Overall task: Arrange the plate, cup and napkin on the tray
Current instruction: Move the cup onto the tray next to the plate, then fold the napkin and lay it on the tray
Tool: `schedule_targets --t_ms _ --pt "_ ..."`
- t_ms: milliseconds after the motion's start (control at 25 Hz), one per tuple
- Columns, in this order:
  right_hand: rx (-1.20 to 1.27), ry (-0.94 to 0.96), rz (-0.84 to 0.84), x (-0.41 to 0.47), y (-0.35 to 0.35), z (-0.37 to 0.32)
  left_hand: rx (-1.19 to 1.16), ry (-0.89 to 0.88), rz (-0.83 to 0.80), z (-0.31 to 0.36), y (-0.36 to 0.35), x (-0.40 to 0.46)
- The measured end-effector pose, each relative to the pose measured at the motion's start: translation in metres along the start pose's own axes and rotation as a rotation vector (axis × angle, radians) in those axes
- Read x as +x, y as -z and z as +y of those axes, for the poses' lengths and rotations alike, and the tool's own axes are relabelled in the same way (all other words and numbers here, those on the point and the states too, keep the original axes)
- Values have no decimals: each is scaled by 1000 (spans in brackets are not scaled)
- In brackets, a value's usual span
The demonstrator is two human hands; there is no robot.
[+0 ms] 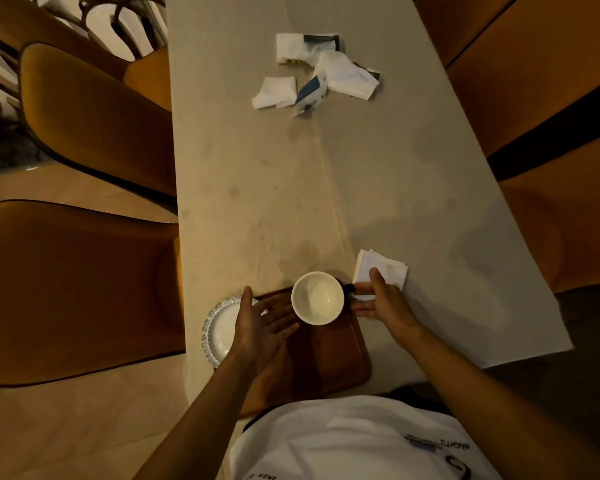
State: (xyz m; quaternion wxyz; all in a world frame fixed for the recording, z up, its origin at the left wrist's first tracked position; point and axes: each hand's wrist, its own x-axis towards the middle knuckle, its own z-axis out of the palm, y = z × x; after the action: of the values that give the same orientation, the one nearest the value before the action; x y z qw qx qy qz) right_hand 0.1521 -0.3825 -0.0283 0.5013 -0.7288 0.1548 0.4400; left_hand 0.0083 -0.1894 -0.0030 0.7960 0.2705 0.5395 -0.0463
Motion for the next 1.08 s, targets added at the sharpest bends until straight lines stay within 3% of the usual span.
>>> schedule_targets --t_ms 200,360,480,560,640,800,1080 --pt "-9 -7 18 -3 -1 -1 77 -38 61 2 -8 -5" --pt "-107 43 230 -7 18 5 663 -415 304 9 -28 -15" --pt "-117 17 432 -7 43 8 1002 -612 113 25 -82 1" --pt "-105 -19 469 1 61 9 1197 -583 -39 26 -129 26" --pt "-49 -48 415 19 73 13 1190 -403 -131 23 -168 53" --pt "-52 -113 231 66 84 38 1343 -282 38 8 -196 105" --pt "91 -134 166 53 81 16 1304 -213 183 -12 -203 118"
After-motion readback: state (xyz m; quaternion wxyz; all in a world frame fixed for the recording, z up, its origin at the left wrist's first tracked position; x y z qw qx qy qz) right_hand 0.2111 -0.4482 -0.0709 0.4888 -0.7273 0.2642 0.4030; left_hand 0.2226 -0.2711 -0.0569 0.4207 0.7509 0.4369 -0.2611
